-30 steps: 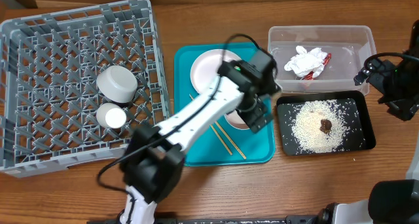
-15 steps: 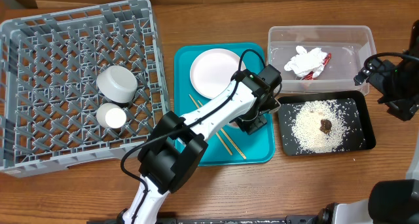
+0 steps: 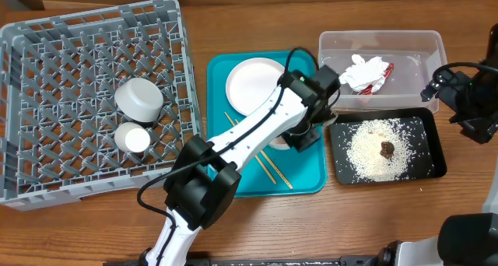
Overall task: Sort waste into correct bins and load items into the dishwasher
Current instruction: 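Grasp the pink bowl rim with the left gripper and lift, then lower the pink bowl upside down into the rack and release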
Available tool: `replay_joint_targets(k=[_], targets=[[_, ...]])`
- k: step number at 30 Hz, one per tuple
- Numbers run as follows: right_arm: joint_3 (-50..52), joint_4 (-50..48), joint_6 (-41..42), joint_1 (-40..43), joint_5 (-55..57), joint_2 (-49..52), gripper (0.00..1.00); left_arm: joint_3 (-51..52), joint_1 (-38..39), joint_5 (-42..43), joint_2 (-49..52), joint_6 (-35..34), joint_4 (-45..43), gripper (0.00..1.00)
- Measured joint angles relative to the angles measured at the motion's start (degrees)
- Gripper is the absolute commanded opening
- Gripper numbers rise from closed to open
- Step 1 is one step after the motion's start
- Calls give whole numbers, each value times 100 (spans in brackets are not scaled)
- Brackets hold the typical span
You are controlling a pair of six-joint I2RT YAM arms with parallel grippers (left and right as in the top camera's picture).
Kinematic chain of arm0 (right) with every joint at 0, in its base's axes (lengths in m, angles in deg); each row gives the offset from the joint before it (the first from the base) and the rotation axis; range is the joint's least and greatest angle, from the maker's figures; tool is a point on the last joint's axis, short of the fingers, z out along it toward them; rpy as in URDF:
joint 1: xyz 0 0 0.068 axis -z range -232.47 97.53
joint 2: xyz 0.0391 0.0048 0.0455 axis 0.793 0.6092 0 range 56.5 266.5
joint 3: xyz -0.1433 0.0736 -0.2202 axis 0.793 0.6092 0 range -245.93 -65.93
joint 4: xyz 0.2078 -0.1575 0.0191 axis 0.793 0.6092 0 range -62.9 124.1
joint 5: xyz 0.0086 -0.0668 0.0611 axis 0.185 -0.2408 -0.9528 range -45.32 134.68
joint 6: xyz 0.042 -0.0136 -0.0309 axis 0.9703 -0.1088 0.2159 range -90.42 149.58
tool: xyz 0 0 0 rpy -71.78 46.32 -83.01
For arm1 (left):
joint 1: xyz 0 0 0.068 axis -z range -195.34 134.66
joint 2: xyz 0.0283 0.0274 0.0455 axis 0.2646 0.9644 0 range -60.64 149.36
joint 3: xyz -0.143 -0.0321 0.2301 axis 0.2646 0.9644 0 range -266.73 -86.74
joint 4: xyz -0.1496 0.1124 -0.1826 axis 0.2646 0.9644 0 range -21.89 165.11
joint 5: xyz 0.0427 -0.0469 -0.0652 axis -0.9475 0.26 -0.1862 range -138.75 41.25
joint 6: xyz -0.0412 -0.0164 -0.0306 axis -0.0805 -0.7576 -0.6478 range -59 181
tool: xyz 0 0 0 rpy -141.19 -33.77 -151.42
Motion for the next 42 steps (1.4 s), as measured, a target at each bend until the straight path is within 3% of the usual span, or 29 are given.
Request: replay_joint_targets(k=[7,12,17,28,36,42], targets=[[0,0,0,-2,17,0,100,-1165,-573,111,-94,-68,444,4],[0,0,-2,-2,15,0,100,-1742,-1821,634,-149,-83,621,4],[0,-4,-2,0,15,0,100,-1845,-3233,1679,-149,0,673,4],[0,42,0,-2,17,0,100,-1849,-5388,4212,-149,229,214,4],[0,72,0,-2,17,0,100,-1847,-6183,5639,-52,245,125,4],[0,94,0,0,17,0,100,-1847,-6284,6249,577,245,72,4]])
